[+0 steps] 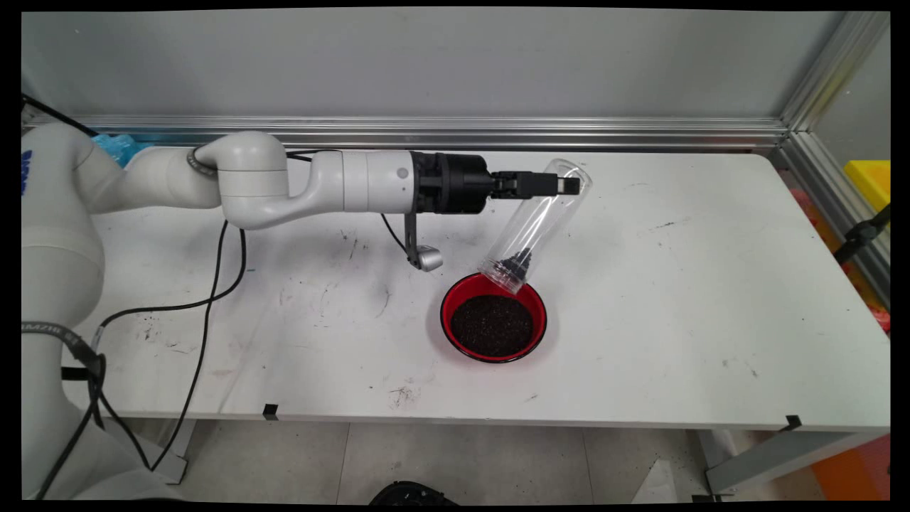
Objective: Pour the black seasoning powder in the red bowl
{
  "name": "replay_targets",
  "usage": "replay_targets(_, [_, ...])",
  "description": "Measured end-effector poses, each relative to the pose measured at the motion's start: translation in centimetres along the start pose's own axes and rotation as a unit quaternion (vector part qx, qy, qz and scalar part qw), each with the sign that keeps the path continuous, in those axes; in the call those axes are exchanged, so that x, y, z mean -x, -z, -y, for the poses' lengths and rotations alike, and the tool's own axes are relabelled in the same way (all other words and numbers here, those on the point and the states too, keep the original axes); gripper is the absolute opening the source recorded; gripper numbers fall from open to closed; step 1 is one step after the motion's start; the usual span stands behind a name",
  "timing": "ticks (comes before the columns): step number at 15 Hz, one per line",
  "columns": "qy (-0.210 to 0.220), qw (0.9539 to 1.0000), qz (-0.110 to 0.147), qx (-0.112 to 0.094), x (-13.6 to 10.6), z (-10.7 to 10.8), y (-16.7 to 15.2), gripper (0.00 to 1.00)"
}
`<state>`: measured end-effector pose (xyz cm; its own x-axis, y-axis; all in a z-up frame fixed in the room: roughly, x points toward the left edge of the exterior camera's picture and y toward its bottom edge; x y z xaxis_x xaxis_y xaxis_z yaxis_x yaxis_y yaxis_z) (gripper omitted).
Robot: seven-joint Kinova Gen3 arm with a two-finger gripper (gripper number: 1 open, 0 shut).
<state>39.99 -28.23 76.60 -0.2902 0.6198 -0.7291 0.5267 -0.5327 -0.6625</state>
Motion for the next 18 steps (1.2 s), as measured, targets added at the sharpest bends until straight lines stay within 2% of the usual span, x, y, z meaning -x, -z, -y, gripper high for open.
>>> replay_targets(5, [0.053,0.9983,0.005,0.024,0.6,0.0,0.7,0.00])
replay_targets(11, [0.140,0.9884,0.008,0.058,1.7,0.3,1.5,0.00])
replay_targets(14, [0.178,0.9814,0.007,0.073,2.3,0.5,1.8,0.00])
replay_targets(16, [0.210,0.9736,0.007,0.088,2.8,0.4,2.1,0.00])
replay_targets(18, [0.247,0.9632,0.007,0.106,3.3,0.3,2.4,0.00])
